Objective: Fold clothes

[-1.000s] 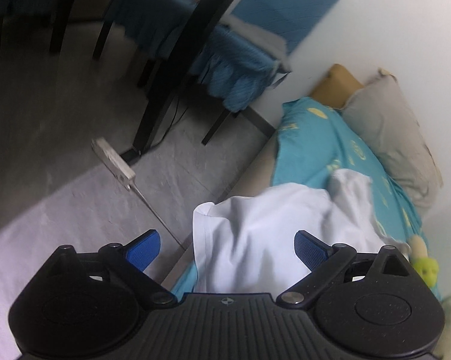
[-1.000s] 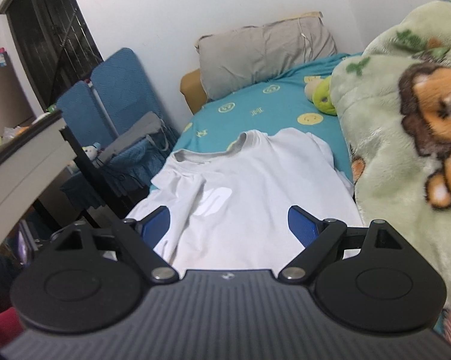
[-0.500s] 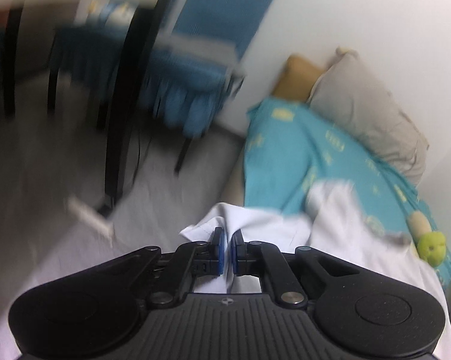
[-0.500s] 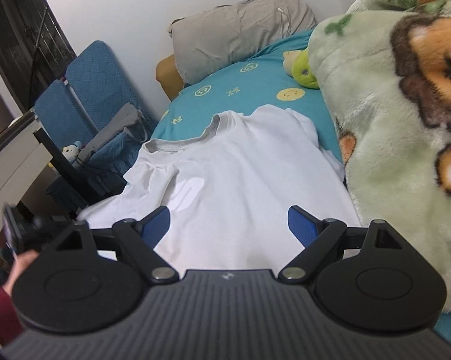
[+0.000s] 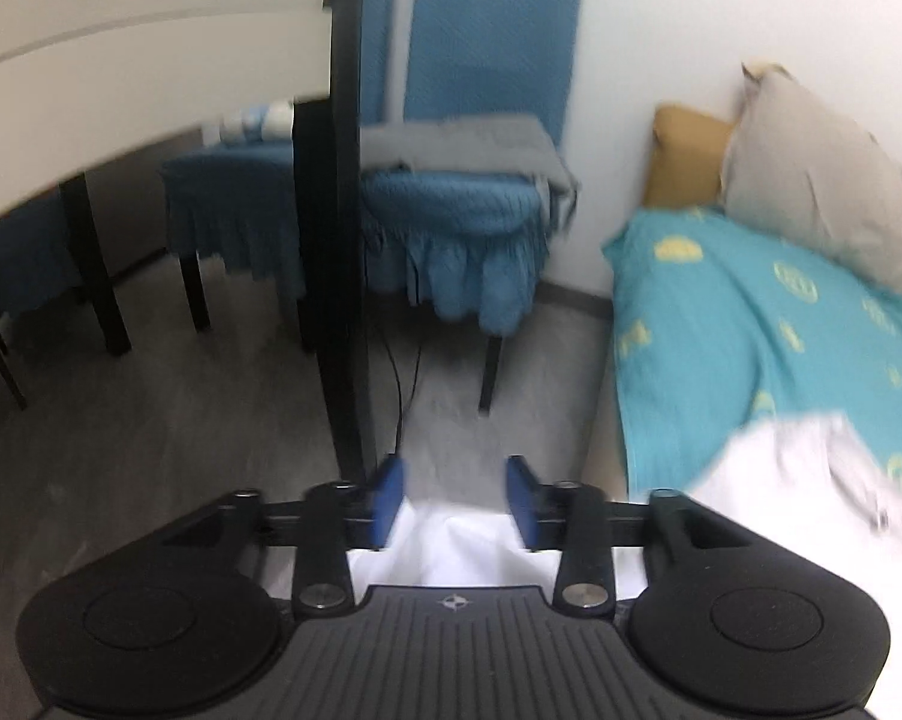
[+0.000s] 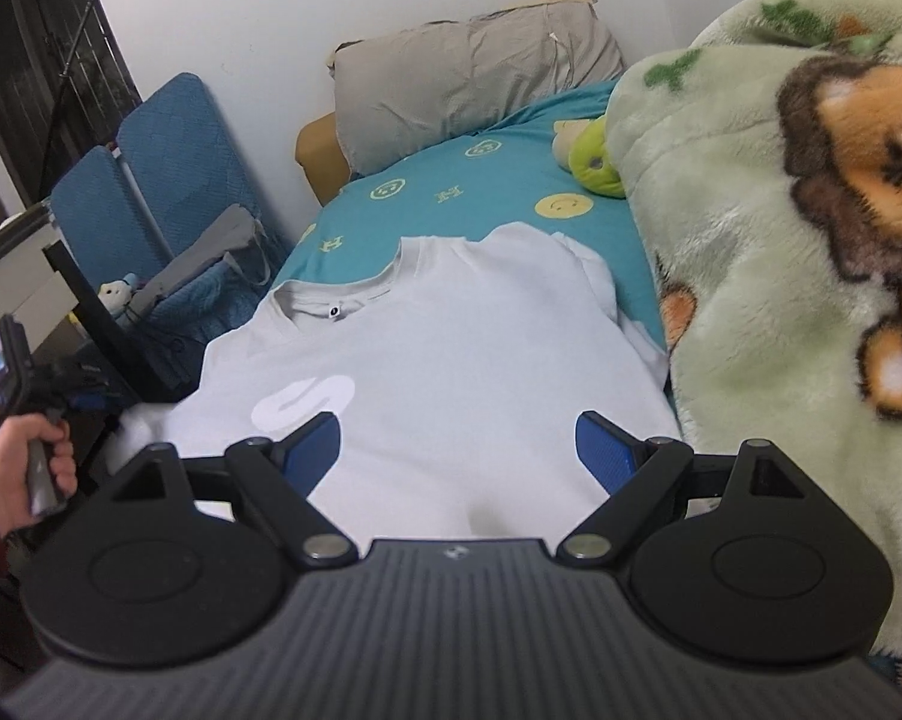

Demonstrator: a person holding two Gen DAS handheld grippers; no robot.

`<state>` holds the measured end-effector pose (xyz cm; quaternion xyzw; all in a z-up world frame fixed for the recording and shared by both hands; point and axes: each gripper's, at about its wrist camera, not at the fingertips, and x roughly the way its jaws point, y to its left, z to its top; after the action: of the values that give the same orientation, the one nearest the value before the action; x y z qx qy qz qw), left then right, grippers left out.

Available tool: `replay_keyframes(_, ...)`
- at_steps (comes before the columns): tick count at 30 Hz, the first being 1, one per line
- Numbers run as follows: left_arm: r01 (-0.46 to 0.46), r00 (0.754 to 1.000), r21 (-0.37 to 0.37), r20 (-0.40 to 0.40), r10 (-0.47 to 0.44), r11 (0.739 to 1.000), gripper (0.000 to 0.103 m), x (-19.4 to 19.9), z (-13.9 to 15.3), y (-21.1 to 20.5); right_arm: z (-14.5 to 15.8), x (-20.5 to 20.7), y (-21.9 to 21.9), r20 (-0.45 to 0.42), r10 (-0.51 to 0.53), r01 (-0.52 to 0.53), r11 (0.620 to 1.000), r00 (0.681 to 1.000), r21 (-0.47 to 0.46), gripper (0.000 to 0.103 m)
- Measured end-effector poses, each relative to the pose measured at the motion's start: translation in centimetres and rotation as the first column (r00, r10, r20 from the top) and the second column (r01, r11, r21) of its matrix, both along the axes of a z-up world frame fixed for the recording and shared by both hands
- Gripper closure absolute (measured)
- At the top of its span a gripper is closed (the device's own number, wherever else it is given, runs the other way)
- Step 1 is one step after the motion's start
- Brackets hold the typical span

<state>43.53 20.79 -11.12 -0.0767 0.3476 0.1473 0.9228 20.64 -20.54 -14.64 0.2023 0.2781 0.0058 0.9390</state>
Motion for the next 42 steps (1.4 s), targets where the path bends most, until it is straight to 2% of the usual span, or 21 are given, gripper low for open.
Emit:
replay_keyframes(2,0.039,0.998,-0.062,-0.054,-0.042,0.997,0.057,-2.5,0.3,-0.1,-0.1,0.2,0.1,-0.003,0.009,-0.009,1.000,1.000,0.007,0.016)
replay_keyframes(5,0.095,0.988,-0.105,-0.114,-0.107,0.990,0.051,-8.6,1.4,-0.4,0.3,-0.1,0.2,0.013,0.020,-0.020,1.000,1.000,0.010,0.016)
replay_keyframes(9,0.155,0.956,-0.196,-0.217,-0.197,0.968,0.046,-18.2,2.7,-1.9,1.7,-1.3,0.2,0.053,0.017,-0.016,1.000,0.998,-0.005,0.016)
replay_keyframes(12,0.182,0.912,-0.249,-0.318,-0.258,0.951,0.046,-24.8,2.8,-4.2,2.8,-2.5,0.1,0.077,0.010,-0.010,1.000,0.997,-0.006,0.016)
replay_keyframes(15,0.225,0.852,-0.268,-0.413,-0.323,0.937,0.046,-29.9,2.0,-7.0,3.8,-4.0,0.3,0.090,0.012,-0.012,1.000,0.996,-0.006,0.016)
replay_keyframes(16,0.238,0.825,-0.271,-0.449,-0.342,0.933,0.046,-31.2,1.5,-7.9,4.1,-4.5,0.4,0.095,0.012,-0.011,1.000,0.995,-0.014,0.016)
replay_keyframes(18,0.269,0.788,-0.267,-0.491,-0.371,0.925,0.046,-33.2,0.6,-9.4,4.6,-5.7,0.6,0.107,0.010,-0.007,1.000,0.994,-0.030,0.016)
replay_keyframes(19,0.290,0.776,-0.249,-0.503,-0.379,0.924,0.046,-33.7,0.2,-10.2,4.8,-6.2,0.6,0.111,0.008,-0.005,0.999,0.994,-0.035,0.016)
replay_keyframes(21,0.303,0.769,-0.205,-0.524,-0.366,0.931,0.047,-34.1,-0.4,-11.5,5.0,-7.2,0.6,0.114,0.003,0.001,0.999,0.994,-0.034,0.016)
replay_keyframes(24,0.325,0.757,-0.183,-0.537,-0.372,0.928,0.047,-33.8,-1.1,-12.3,5.1,-8.3,0.1,0.109,-0.008,0.009,1.000,0.994,-0.013,0.016)
replay_keyframes(26,0.317,0.767,-0.177,-0.529,-0.362,0.932,0.050,-33.9,-0.9,-12.2,5.1,-8.6,-0.3,0.103,-0.008,0.008,1.000,0.995,0.003,0.016)
replay_keyframes(27,0.312,0.773,-0.175,-0.525,-0.356,0.934,0.063,-33.9,-0.8,-12.2,5.1,-8.8,-0.4,0.104,-0.008,0.007,1.000,0.995,0.008,0.016)
replay_keyframes(28,0.314,0.770,-0.184,-0.525,-0.363,0.931,0.084,-34.1,-0.4,-11.9,5.2,-9.0,-0.5,0.105,-0.008,0.007,1.000,0.994,0.013,0.016)
replay_keyframes(29,0.317,0.766,-0.194,-0.525,-0.371,0.928,0.095,-34.3,0.0,-11.7,5.2,-9.0,-0.5,0.107,-0.008,0.006,1.000,0.994,0.014,0.016)
replay_keyframes(30,0.310,0.763,-0.229,-0.519,-0.385,0.923,0.097,-34.4,0.6,-11.1,5.2,-9.1,-0.4,0.110,-0.008,0.006,1.000,0.994,0.014,0.016)
replay_keyframes(32,0.285,0.761,-0.287,-0.512,-0.398,0.915,0.099,-34.8,1.5,-9.9,5.3,-9.1,-0.4,0.117,-0.008,0.006,1.000,0.993,0.016,0.016)
replay_keyframes(35,0.254,0.762,-0.261,-0.539,-0.359,0.931,0.099,-34.7,3.9,-7.8,5.3,-8.8,-0.4,0.121,-0.012,0.008,1.000,0.993,0.030,0.016)
replay_keyframes(36,0.238,0.758,-0.235,-0.561,-0.332,0.942,0.099,-34.6,4.5,-6.9,5.3,-8.6,-0.5,0.121,-0.013,0.009,0.999,0.993,0.031,0.016)
replay_keyframes(39,0.204,0.737,-0.032,-0.653,-0.174,0.979,0.098,-34.1,5.3,-5.3,5.3,-8.3,-0.5,0.122,-0.011,0.009,1.000,0.993,0.015,0.016)
replay_keyframes(41,0.155,0.718,0.014,-0.689,-0.103,0.988,0.097,-33.9,5.2,-3.9,5.3,-8.2,-0.2,0.122,-0.005,0.005,1.000,0.992,-0.005,0.016)
replay_keyframes(42,0.132,0.719,0.017,-0.690,-0.083,0.991,0.094,-33.8,5.4,-3.4,5.4,-8.2,-0.1,0.124,0.001,0.001,1.000,0.992,-0.014,0.016)
